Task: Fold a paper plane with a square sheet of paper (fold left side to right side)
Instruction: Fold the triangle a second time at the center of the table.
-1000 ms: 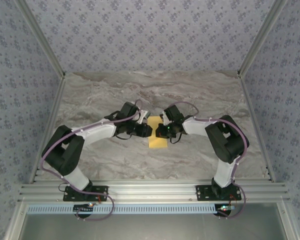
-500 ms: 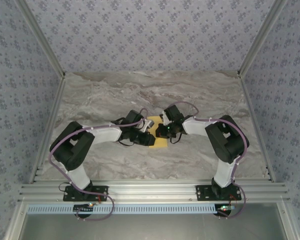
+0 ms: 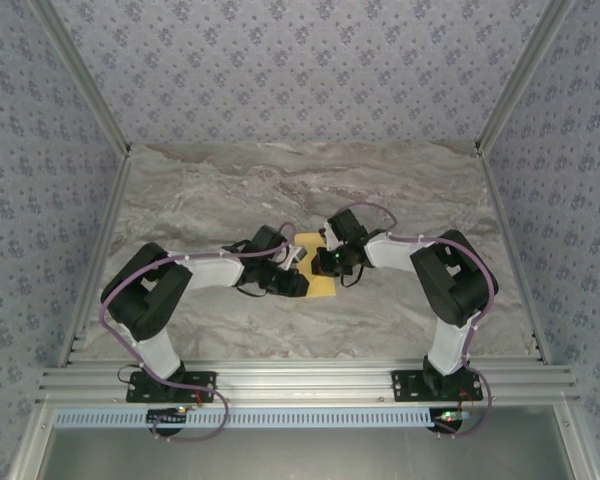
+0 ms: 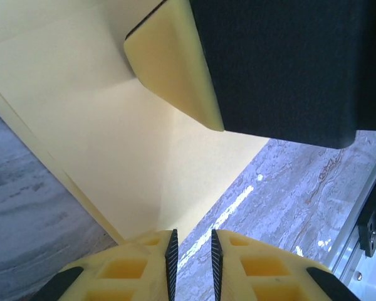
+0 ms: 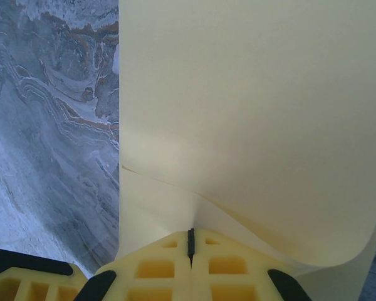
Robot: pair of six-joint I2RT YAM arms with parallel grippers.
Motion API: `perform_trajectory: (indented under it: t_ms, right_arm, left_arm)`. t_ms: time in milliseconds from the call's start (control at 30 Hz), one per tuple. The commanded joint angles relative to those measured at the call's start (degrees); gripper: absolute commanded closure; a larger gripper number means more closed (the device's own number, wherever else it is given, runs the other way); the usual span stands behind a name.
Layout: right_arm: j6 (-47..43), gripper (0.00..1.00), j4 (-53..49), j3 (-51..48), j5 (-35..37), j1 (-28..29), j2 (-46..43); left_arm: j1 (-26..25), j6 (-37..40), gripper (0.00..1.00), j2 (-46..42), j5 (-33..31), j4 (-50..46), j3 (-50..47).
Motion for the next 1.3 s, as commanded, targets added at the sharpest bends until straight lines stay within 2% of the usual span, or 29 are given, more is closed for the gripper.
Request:
perform_trajectory:
  t_ms: [0,633,733,1100,1267]
  right_arm:
    - [-1.25,1.0,-6.33,-0.12,2.23,0.29,1.78]
    - [-1.59,1.0,-7.32,1.19,2.01,0.62,1.79]
    - [-1.55,1.0,-7.41,1.07,2.02,0.63,1.71]
    - [-1.68,1.0,-7.6,1.38,2.06,0.75,1.67]
    - [-1.78,1.0,-7.75,1.51,2.2,0.96,1.62]
  left_arm:
    - [-0.36,-0.4,0.77,0.98,0.07,1.19,-0.61]
    - [-1.41,-0.39,0.79,2.45,-0.1,0.57,-1.26]
    - [-1.48,-0.66,0.82,2.17,-0.38,0.57,-1.96]
    - [-0.47,-2.24,0.83,-7.25,2.17,2.33,-1.58]
    - [0.97,-0.47,0.82,-4.73,2.49,0.35,1.94]
